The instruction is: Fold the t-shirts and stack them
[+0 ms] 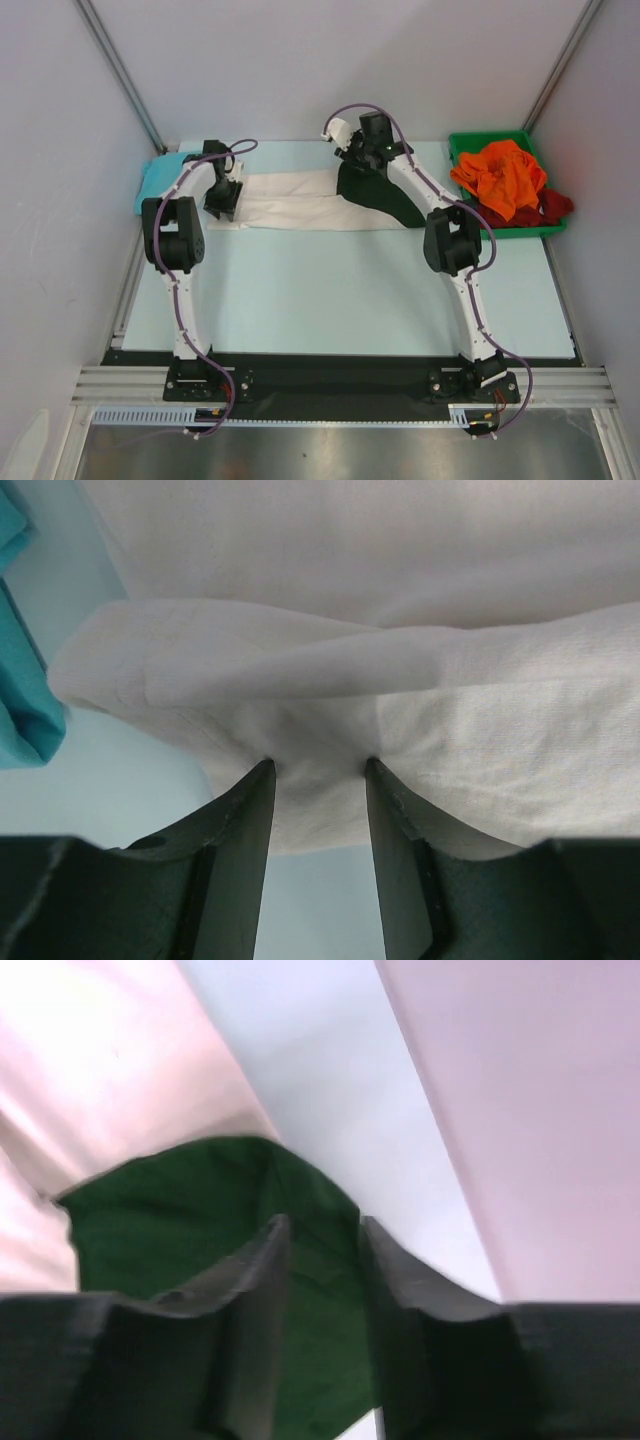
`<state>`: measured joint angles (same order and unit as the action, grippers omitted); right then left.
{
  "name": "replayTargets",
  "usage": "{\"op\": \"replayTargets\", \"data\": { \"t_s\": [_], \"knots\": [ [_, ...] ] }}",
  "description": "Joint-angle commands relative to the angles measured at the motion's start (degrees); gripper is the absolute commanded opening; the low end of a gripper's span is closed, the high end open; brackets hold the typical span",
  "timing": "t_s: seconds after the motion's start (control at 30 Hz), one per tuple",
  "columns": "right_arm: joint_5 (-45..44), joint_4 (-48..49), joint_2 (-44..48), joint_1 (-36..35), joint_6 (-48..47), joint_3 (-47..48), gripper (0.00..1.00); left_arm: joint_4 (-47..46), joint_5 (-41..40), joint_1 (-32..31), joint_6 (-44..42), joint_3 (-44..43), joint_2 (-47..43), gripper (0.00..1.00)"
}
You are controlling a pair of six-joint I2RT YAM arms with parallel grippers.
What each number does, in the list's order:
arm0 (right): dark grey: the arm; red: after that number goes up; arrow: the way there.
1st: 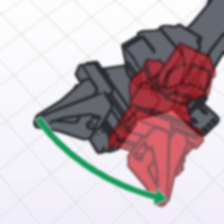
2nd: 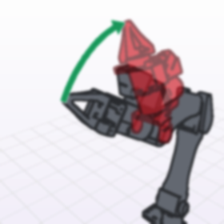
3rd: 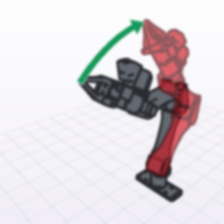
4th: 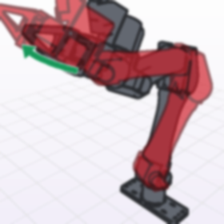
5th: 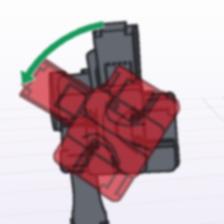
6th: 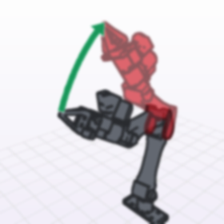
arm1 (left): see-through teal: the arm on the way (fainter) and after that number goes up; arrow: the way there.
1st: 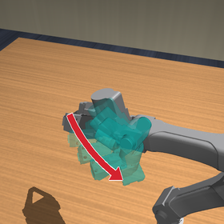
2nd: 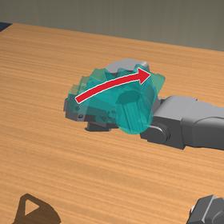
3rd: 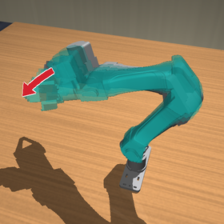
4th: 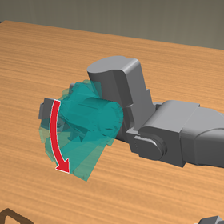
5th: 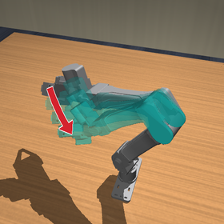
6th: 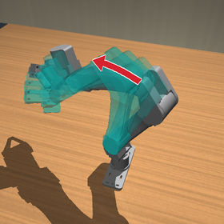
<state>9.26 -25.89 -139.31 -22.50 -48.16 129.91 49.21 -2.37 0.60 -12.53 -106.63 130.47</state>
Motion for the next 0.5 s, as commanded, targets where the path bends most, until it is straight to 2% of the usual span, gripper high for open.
{"op": "replayTargets", "data": {
  "t_s": [0.0, 0.07, 0.2, 0.3, 0.37, 0.47],
  "knots": [
    [-6.17, 7.17, 0.61, 0.35, 2.27, 1.58, 0.46, 0.18, -0.62, -0.07, -1.17, 1.69, -0.75, 0.47],
    [-7.41, 6.99, 2.27, 0.97, 2.89, 0.27, 0.48, 0.1, -0.62, -0.07, -1.44, 1.34, -1.19, 0.46],
    [-7.76, 10.41, 10.35, 2.2, 6.23, -10.62, 0.5, 0.8, 0.52, 0.01, -2.49, -1.73, -2.41, 0.46],
    [-6.19, 9.02, 17.12, 2.9, 9.04, -18.53, 0.5, 1.32, 3.15, -0.07, -4.24, -2.0, -5.57, 0.47],
    [-4.08, 4.9, 20.12, 3.16, 10.63, -22.41, 0.5, 1.68, 6.23, -0.07, -7.14, -1.39, -8.38, 0.49],
    [-1.79, 0.94, 22.93, 3.96, 12.3, -27.15, 0.5, -1.04, 7.65, 0.01, -15.22, 4.57, -13.22, 0.55]
  ]
}}
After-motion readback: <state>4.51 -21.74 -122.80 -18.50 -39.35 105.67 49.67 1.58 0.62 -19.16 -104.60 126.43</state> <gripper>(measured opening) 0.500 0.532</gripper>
